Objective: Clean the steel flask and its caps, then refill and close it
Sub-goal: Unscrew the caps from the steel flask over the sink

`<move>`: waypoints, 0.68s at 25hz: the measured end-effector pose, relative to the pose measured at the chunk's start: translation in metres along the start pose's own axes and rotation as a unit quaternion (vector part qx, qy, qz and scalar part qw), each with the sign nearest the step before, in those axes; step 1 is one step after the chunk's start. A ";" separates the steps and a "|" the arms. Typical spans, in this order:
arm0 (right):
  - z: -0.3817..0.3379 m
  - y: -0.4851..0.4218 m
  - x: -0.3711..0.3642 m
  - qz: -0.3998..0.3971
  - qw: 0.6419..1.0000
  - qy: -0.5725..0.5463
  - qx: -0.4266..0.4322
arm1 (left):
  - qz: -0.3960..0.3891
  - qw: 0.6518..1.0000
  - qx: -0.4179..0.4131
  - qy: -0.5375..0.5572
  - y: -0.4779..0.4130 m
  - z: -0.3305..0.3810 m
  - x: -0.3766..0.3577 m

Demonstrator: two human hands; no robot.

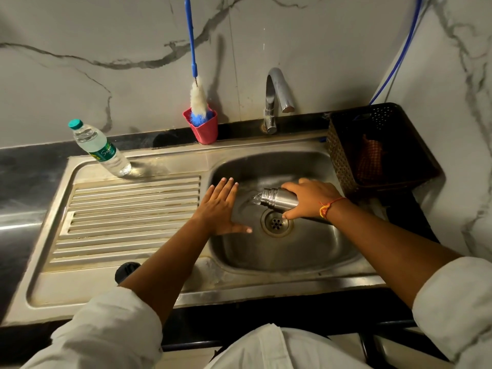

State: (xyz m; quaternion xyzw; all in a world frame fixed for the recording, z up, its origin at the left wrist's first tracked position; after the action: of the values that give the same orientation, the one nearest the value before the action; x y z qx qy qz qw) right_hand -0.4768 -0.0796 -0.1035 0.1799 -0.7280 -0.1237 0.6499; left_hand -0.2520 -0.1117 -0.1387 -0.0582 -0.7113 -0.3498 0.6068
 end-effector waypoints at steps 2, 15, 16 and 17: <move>-0.001 0.000 0.002 0.003 1.000 0.014 0.001 | 0.002 1.000 0.003 0.002 0.001 -0.001 0.000; -0.004 0.001 0.012 -0.005 0.998 0.064 -0.010 | 0.001 1.000 0.005 -0.021 0.004 -0.006 0.000; -0.004 0.001 0.013 -0.007 0.998 0.067 -0.010 | 0.000 1.000 0.004 -0.022 0.005 -0.007 0.000; -0.005 0.001 0.014 -0.007 0.997 0.070 -0.011 | 0.000 1.000 0.003 -0.023 0.005 -0.007 0.001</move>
State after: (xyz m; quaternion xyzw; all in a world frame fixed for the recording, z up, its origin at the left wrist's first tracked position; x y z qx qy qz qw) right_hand -0.4736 -0.0841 -0.0903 0.1863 -0.6778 -0.1233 0.7005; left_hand -0.2439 -0.1121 -0.1360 -0.0645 -0.7265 -0.3457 0.5904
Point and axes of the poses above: each hand's wrist, its own y-axis away from the middle knuckle, its own x-axis out of the back of the hand, z = x × y, the point moved 8 cm from there along -y, towards the middle knuckle, and after that the axes turned 3 degrees about -z, right-handed, at the moved point
